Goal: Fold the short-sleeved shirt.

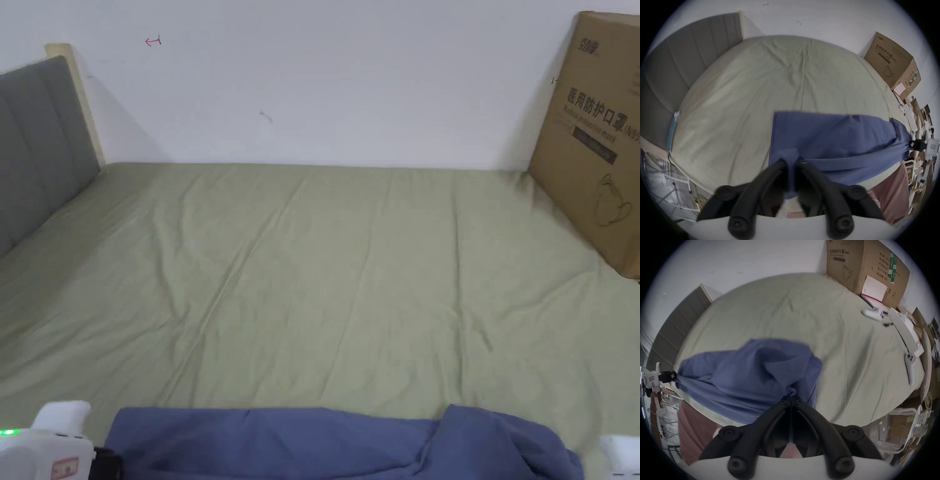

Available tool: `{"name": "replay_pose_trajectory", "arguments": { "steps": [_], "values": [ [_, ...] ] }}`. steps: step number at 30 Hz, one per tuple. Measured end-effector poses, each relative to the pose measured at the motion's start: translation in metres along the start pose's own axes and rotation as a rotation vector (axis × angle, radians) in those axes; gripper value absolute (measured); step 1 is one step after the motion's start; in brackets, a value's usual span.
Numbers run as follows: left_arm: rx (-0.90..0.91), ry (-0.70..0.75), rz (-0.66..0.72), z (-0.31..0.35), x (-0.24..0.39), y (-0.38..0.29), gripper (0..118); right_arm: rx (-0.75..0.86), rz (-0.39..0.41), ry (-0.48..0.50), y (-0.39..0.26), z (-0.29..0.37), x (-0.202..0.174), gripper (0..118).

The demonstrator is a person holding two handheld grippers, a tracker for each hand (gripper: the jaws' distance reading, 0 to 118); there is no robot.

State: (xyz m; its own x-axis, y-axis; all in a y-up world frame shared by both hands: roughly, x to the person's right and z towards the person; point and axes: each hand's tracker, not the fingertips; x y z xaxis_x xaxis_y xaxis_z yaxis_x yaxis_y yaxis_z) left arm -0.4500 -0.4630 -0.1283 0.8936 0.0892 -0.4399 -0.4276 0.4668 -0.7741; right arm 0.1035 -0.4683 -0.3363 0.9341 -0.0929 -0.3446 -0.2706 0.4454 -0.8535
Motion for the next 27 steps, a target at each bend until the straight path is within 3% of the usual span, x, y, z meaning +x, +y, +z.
{"name": "replay_pose_trajectory", "arguments": {
  "steps": [1, 2, 3, 4, 8, 9, 10, 11, 12, 14, 15, 17, 20, 22, 24, 26, 27],
  "values": [
    [0.000, 0.066, -0.013, -0.002, 0.002, -0.004, 54, 0.001, -0.033, -0.001, -0.003, -0.003, 0.000, 17],
    [0.018, 0.106, -0.020, -0.002, 0.002, -0.007, 76, -0.005, -0.074, -0.019, -0.002, -0.004, 0.000, 47],
    [0.022, 0.113, -0.022, 0.002, 0.000, -0.008, 87, 0.000, -0.111, -0.047, 0.000, -0.003, -0.001, 67],
    [0.028, 0.099, -0.012, 0.007, -0.001, -0.008, 91, 0.012, -0.105, -0.047, 0.001, 0.000, -0.002, 72],
    [0.100, -0.022, 0.103, 0.034, -0.007, 0.006, 87, 0.122, -0.101, -0.036, 0.023, 0.029, -0.016, 72],
    [0.116, -0.042, 0.123, 0.040, -0.008, 0.009, 78, 0.160, -0.095, -0.025, 0.030, 0.037, -0.022, 69],
    [0.153, -0.067, 0.143, 0.047, -0.007, 0.012, 60, 0.199, -0.086, -0.014, 0.037, 0.043, -0.026, 59],
    [0.176, -0.078, 0.152, 0.054, -0.002, 0.013, 26, 0.230, -0.072, -0.009, 0.042, 0.049, -0.033, 27],
    [0.189, -0.092, 0.154, 0.058, 0.000, 0.013, 0, 0.269, -0.045, -0.005, 0.045, 0.054, -0.042, 0],
    [0.193, -0.101, 0.146, 0.058, 0.004, 0.012, 0, 0.369, -0.095, -0.017, 0.046, 0.061, -0.058, 0],
    [0.194, -0.079, 0.144, 0.058, 0.009, 0.009, 0, 0.366, -0.107, 0.033, 0.048, 0.062, -0.066, 0],
    [0.178, -0.059, 0.132, 0.055, 0.009, 0.007, 0, 0.347, -0.078, 0.102, 0.052, 0.058, -0.080, 0],
    [0.161, -0.085, 0.185, 0.051, -0.001, 0.004, 0, 0.330, -0.020, 0.067, 0.056, 0.040, -0.096, 0],
    [0.164, -0.142, 0.261, 0.050, -0.011, 0.002, 2, 0.303, -0.040, 0.109, 0.055, 0.031, -0.105, 0],
    [0.157, -0.185, 0.324, 0.037, -0.032, 0.002, 50, 0.265, -0.063, 0.185, 0.055, 0.022, -0.111, 0],
    [0.143, -0.198, 0.374, 0.025, -0.045, 0.000, 104, 0.257, -0.034, 0.170, 0.053, 0.014, -0.118, 0],
    [0.128, -0.213, 0.402, 0.015, -0.050, -0.002, 111, 0.254, -0.017, 0.160, 0.051, 0.010, -0.123, 0]
  ]
}}
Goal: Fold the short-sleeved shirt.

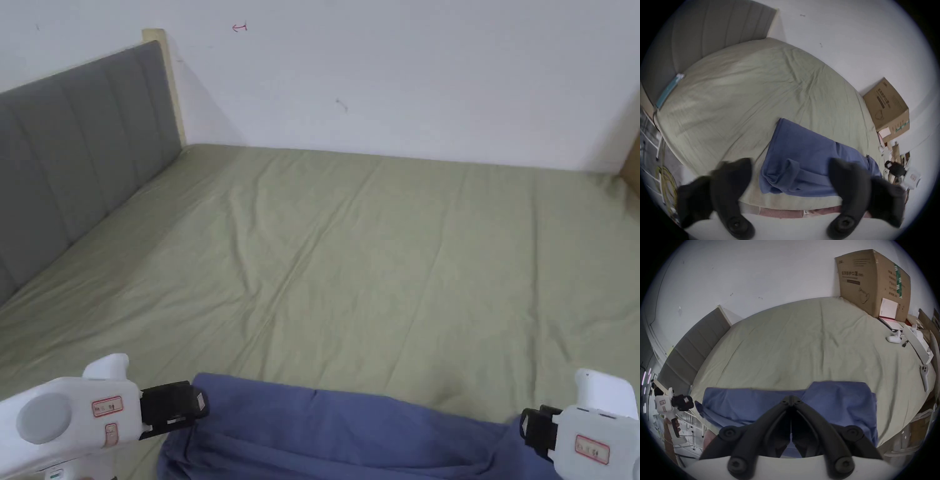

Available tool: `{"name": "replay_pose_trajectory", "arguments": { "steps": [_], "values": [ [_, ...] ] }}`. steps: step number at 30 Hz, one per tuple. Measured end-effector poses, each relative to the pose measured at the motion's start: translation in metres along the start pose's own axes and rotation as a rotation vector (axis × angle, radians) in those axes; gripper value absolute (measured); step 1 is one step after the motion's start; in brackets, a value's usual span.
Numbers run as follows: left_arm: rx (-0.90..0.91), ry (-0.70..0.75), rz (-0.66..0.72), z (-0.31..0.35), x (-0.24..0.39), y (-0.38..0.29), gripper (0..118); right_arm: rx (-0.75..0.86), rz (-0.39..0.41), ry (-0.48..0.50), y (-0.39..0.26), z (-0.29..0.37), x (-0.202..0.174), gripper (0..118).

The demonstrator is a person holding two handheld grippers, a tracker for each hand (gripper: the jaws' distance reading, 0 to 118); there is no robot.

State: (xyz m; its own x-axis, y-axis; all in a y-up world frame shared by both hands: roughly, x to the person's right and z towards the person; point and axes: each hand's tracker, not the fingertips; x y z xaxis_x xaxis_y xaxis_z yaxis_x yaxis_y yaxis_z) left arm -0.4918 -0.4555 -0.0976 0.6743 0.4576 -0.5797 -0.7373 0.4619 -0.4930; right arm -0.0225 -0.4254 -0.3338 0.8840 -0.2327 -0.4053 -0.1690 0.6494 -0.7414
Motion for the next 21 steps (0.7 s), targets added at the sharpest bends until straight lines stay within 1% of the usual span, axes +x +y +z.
{"name": "replay_pose_trajectory", "arguments": {
  "steps": [1, 3, 4, 5, 6, 7, 8, 9, 10, 11, 12, 17, 20, 21],
  "values": [
    [-0.007, -0.014, 0.048, -0.007, -0.009, -0.001, 111, -0.011, 0.002, 0.002, -0.001, -0.003, -0.002, 0],
    [-0.066, -0.058, 0.150, -0.023, -0.024, -0.003, 110, -0.040, -0.017, 0.049, -0.003, -0.009, -0.004, 0],
    [-0.086, -0.086, 0.200, -0.032, -0.029, -0.008, 110, -0.046, -0.025, 0.056, -0.003, -0.012, -0.004, 0],
    [-0.102, -0.116, 0.237, -0.039, -0.033, -0.011, 107, -0.050, -0.025, 0.053, -0.003, -0.014, -0.006, 0],
    [-0.106, -0.162, 0.276, -0.044, -0.036, -0.015, 100, -0.054, -0.021, 0.050, -0.003, -0.017, -0.006, 0],
    [-0.113, -0.186, 0.302, -0.050, -0.037, -0.019, 88, -0.057, -0.013, 0.043, -0.004, -0.017, -0.009, 0],
    [-0.093, -0.157, 0.302, -0.051, -0.031, -0.025, 60, -0.060, -0.010, 0.038, -0.004, -0.019, -0.009, 0],
    [-0.065, -0.111, 0.288, -0.050, -0.028, -0.026, 29, -0.064, -0.010, 0.039, -0.004, -0.020, -0.008, 0],
    [-0.070, -0.064, 0.251, -0.054, -0.027, -0.025, 9, -0.066, -0.015, 0.042, -0.004, -0.021, -0.007, 0],
    [-0.084, -0.078, 0.264, -0.060, -0.029, -0.025, 9, -0.067, -0.019, 0.043, -0.005, -0.021, -0.007, 0],
    [-0.113, -0.109, 0.321, -0.064, -0.036, -0.024, 9, -0.071, -0.020, 0.044, -0.005, -0.022, -0.006, 0],
    [-0.071, -0.086, 0.245, -0.049, -0.026, -0.009, 9, -0.063, -0.035, 0.039, -0.003, -0.012, 0.004, 0],
    [-0.020, -0.038, 0.083, -0.032, 0.013, 0.001, 9, -0.053, -0.048, 0.034, -0.003, -0.007, 0.013, 0],
    [-0.005, -0.036, 0.006, -0.026, 0.031, 0.003, 9, -0.049, -0.054, 0.032, -0.003, -0.005, 0.016, 0]
  ]
}}
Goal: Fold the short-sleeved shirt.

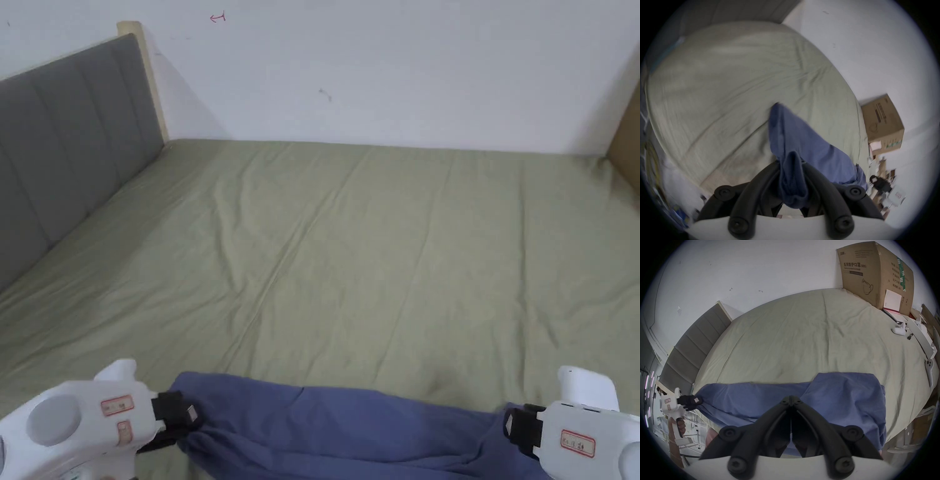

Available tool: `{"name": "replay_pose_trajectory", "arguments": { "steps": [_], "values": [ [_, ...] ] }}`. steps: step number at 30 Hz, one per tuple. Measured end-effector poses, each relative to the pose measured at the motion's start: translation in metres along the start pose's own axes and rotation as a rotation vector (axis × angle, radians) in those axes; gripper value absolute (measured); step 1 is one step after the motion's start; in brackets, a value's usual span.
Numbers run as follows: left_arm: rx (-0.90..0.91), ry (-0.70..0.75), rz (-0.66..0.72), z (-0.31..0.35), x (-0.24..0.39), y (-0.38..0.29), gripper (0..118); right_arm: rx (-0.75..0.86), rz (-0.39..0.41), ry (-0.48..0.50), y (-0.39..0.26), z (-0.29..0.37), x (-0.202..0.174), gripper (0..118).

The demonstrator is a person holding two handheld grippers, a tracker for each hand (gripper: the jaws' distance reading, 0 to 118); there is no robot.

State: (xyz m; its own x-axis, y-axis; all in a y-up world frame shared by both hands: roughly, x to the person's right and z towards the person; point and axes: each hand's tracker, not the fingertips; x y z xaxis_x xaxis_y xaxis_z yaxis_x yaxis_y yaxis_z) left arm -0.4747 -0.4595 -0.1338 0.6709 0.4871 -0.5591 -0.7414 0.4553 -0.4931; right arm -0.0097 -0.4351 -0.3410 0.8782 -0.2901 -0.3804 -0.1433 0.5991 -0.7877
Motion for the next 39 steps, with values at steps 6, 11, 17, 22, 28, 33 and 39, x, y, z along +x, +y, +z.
{"name": "replay_pose_trajectory", "arguments": {
  "steps": [6, 11, 17, 22, 28, 33, 39],
  "values": [
    [0.057, -0.007, -0.526, 0.019, 0.154, -0.026, 9, 0.019, -0.059, -0.011, -0.005, 0.012, 0.024, 0],
    [-0.031, -0.197, -0.815, -0.004, 0.241, -0.082, 9, 0.028, -0.119, -0.038, -0.014, 0.019, 0.050, 0],
    [-0.235, -0.179, -0.875, -0.086, 0.272, -0.144, 111, 0.021, -0.194, -0.083, -0.026, 0.030, 0.084, 0],
    [-0.372, -0.312, -0.664, -0.092, 0.252, -0.133, 97, 0.033, -0.249, -0.114, -0.030, 0.042, 0.111, 0],
    [-0.248, -0.322, -0.467, -0.069, 0.219, -0.082, 3, 0.056, -0.258, -0.122, -0.027, 0.046, 0.112, 0],
    [-0.257, -0.226, -0.419, -0.089, 0.208, -0.080, 2, 0.062, -0.245, -0.077, -0.025, 0.039, 0.099, 0],
    [-0.408, -0.247, -0.421, -0.126, 0.219, -0.122, 2, 0.044, -0.247, -0.052, -0.028, 0.033, 0.090, 0]
  ]
}}
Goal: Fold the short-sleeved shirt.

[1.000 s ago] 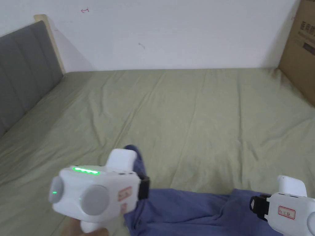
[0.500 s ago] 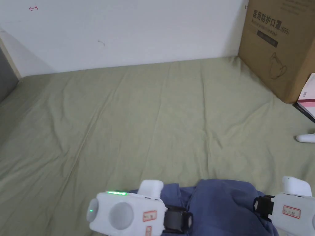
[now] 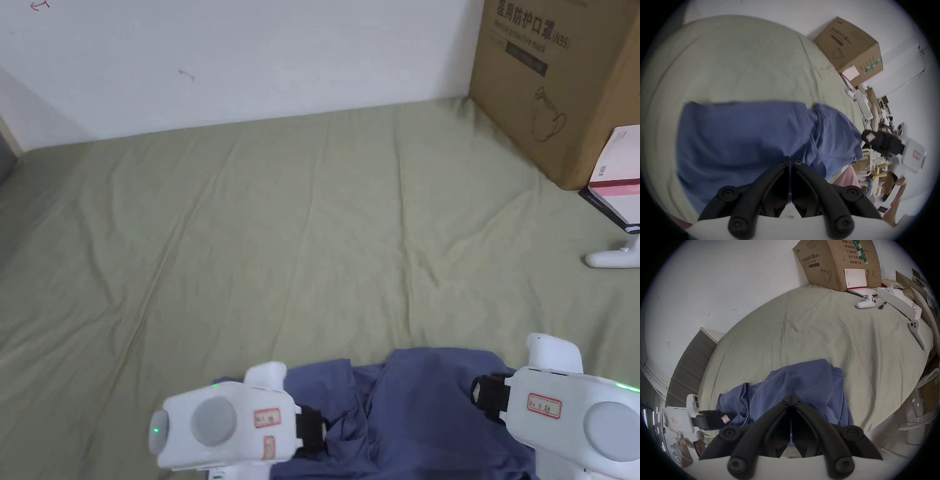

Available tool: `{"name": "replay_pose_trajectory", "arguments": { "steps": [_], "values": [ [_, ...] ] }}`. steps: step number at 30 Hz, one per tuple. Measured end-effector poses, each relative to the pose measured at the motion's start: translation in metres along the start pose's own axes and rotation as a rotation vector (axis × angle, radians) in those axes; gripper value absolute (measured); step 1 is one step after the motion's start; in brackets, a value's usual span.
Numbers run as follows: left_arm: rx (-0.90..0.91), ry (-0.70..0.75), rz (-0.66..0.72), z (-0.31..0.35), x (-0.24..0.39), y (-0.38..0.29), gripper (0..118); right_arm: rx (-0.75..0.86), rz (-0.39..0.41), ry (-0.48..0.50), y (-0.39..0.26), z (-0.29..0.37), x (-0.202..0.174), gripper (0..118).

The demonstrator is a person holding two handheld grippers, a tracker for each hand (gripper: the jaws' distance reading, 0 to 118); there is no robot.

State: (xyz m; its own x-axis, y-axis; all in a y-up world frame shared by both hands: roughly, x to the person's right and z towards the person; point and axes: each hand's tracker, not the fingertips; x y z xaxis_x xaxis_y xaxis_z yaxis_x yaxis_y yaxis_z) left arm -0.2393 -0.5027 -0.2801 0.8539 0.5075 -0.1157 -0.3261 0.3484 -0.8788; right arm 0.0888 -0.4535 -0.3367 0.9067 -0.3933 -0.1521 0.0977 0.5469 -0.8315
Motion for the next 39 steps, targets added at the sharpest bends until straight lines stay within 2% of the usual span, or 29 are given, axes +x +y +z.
{"name": "replay_pose_trajectory", "arguments": {
  "steps": [5, 8, 11, 14, 21, 22, 24, 25, 26, 32, 37, 38, 39],
  "values": [
    [-0.045, -0.060, -0.123, -0.015, 0.031, -0.019, 2, -0.014, 0.007, -0.008, -0.003, 0.002, 0.001, 0],
    [-0.067, -0.081, -0.113, -0.019, 0.038, -0.021, 2, -0.019, 0.009, -0.020, -0.004, 0.004, 0.001, 0],
    [-0.105, -0.191, -0.117, -0.020, 0.044, -0.026, 2, -0.016, 0.010, -0.028, -0.005, 0.007, 0.000, 0],
    [-0.102, -0.201, -0.134, -0.012, 0.041, -0.032, 2, -0.016, 0.013, -0.033, -0.004, 0.010, -0.004, 0],
    [0.098, -0.260, 0.051, 0.069, -0.046, -0.016, 2, -0.022, 0.046, -0.033, -0.003, 0.007, -0.020, 0],
    [0.120, -0.253, 0.070, 0.080, -0.061, -0.015, 7, -0.026, 0.050, -0.031, -0.004, 0.005, -0.023, 0],
    [0.150, -0.192, 0.081, 0.099, -0.086, -0.016, 70, -0.034, 0.054, -0.022, -0.005, 0.000, -0.032, 0],
    [0.146, -0.161, 0.092, 0.105, -0.098, -0.016, 94, -0.042, 0.053, -0.008, -0.006, -0.002, -0.036, 0],
    [0.155, -0.149, 0.105, 0.110, -0.109, -0.017, 105, -0.050, 0.051, 0.010, -0.007, -0.004, -0.039, 0],
    [0.173, -0.172, 0.344, 0.096, -0.164, -0.024, 105, -0.090, 0.140, 0.025, -0.011, -0.020, -0.069, 0],
    [0.174, -0.274, 0.354, 0.064, -0.167, -0.028, 106, -0.106, 0.159, 0.047, -0.011, -0.024, -0.079, 0],
    [0.167, -0.278, 0.370, 0.063, -0.166, -0.025, 104, -0.108, 0.158, 0.042, -0.011, -0.025, -0.079, 0],
    [0.137, -0.305, 0.411, 0.063, -0.165, -0.021, 94, -0.110, 0.153, 0.039, -0.011, -0.025, -0.078, 0]
  ]
}}
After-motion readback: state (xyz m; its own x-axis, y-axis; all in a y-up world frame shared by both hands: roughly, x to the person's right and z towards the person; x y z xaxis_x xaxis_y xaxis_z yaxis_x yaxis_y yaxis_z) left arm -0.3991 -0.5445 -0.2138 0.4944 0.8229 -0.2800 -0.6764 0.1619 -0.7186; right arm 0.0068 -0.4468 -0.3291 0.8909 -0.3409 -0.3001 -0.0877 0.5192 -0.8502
